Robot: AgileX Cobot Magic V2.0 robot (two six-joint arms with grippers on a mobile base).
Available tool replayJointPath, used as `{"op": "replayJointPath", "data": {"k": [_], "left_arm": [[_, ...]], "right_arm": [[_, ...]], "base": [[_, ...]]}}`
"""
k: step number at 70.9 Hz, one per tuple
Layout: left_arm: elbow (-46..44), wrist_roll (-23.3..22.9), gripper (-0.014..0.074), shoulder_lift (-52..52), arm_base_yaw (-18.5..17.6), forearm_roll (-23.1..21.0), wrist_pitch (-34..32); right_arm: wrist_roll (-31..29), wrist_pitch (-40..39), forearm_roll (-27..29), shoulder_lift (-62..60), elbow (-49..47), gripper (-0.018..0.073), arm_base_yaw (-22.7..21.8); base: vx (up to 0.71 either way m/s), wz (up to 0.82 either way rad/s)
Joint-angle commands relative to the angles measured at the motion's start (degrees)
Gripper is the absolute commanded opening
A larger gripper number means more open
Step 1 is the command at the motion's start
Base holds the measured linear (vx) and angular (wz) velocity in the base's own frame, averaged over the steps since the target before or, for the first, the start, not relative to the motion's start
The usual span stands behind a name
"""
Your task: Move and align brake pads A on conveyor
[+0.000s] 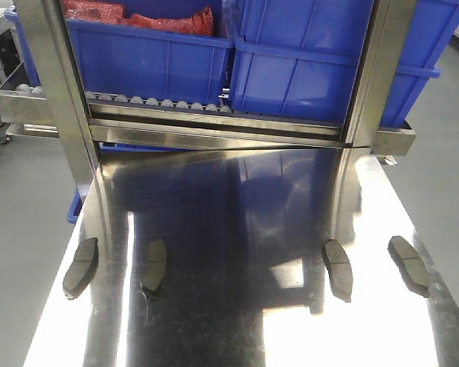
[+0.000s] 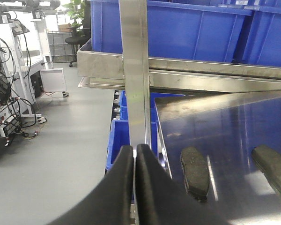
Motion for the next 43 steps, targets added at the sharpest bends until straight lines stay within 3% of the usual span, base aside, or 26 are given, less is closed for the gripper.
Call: {"op": "replayJointPath", "data": {"k": [1,43], "left_arm": [[-1.2,0.1,-0.0006,-0.7,0.0,-0.1,-4.4],[-1.2,0.1,-0.0006,-0.7,0.0,-0.1,-4.4]], "right_arm": [[-0.4,-4.2,-0.6,-0.9,0.6,-0.0009,0.0],[-0.4,-4.2,-0.6,-0.9,0.6,-0.0009,0.0]], "base": [[0.00,0.00],[0.00,0.00]]}}
